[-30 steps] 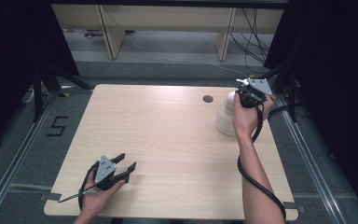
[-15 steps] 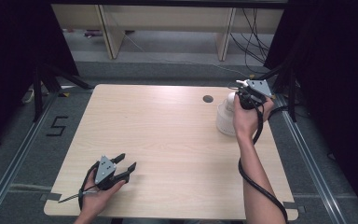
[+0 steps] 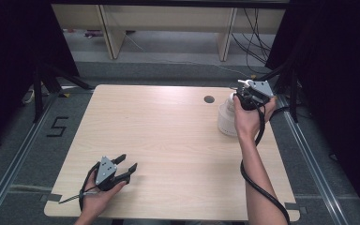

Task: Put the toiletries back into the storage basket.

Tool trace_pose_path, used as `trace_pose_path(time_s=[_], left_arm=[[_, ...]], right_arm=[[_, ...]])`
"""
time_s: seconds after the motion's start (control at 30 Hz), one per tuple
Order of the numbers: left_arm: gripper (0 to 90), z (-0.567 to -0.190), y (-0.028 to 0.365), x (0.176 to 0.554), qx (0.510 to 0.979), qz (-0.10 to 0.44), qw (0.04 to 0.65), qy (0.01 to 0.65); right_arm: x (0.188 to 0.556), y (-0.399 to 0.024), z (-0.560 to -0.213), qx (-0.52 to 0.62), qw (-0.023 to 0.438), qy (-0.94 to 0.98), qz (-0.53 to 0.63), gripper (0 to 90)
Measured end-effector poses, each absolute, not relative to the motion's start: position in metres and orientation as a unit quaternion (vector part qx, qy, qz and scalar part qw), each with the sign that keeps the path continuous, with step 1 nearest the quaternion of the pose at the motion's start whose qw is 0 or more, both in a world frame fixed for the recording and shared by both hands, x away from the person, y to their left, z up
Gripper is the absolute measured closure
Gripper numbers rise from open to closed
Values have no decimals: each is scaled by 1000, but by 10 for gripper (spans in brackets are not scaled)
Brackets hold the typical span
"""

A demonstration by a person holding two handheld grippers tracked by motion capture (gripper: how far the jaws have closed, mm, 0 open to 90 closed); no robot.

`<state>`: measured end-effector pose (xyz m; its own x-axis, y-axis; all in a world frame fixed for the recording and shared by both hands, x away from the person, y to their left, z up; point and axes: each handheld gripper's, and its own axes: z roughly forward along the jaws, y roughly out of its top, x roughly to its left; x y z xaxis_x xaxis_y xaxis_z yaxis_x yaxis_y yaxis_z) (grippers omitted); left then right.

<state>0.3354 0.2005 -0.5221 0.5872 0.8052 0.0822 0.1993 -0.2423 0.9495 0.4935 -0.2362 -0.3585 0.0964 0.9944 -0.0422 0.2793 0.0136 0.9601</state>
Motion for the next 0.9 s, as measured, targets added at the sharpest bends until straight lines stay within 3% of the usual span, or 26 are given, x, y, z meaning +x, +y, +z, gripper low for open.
trace_pose_path(time_s=[0.3, 0.9], left_arm=[[428, -522, 200, 336, 730, 299, 511, 341], [428, -522, 201, 336, 732, 298, 508, 343]], right_arm=[[488, -239, -357, 581, 453, 553, 389, 285], [469, -245, -361, 573, 444, 563, 395, 276]])
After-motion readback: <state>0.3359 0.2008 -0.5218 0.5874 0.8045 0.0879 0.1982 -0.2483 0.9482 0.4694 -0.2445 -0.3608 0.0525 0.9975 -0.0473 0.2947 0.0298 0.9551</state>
